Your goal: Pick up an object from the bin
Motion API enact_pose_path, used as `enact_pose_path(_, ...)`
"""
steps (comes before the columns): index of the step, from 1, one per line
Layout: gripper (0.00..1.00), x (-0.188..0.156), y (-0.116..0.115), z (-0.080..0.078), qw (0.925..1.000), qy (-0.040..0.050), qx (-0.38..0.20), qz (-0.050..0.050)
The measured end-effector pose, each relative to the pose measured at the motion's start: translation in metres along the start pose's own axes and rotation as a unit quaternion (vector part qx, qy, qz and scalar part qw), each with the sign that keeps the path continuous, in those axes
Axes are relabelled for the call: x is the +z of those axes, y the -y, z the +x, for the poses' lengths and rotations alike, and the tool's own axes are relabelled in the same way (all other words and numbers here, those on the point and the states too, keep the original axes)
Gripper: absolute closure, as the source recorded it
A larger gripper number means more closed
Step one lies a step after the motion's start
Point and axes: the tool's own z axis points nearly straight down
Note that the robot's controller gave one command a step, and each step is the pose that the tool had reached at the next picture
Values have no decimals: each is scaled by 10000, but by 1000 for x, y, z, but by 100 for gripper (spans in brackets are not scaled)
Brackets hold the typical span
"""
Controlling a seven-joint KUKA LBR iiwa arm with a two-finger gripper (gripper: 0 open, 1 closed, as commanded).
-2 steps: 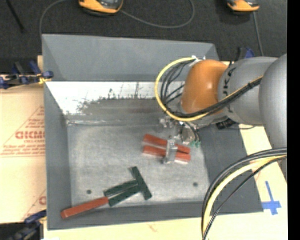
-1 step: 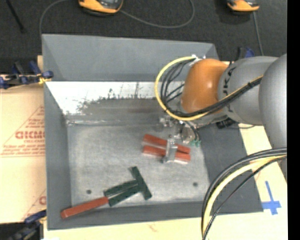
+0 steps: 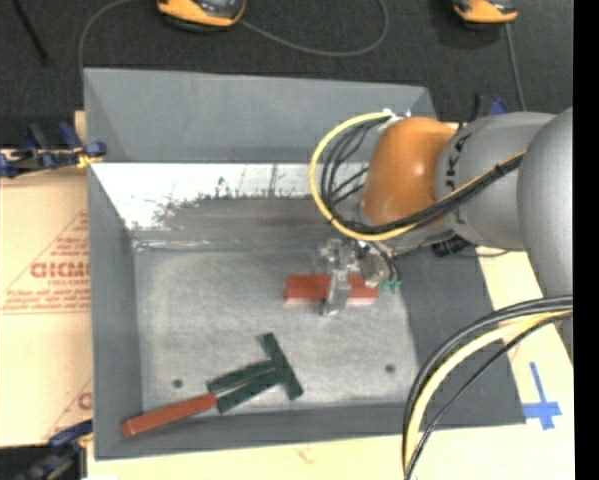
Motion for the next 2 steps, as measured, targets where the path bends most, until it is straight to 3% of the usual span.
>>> enact_pose_path(1,100,-17,0,-2,10000,2,3,1)
enact_pose_path(2,100,-129,0,-6,10000,20,6,3)
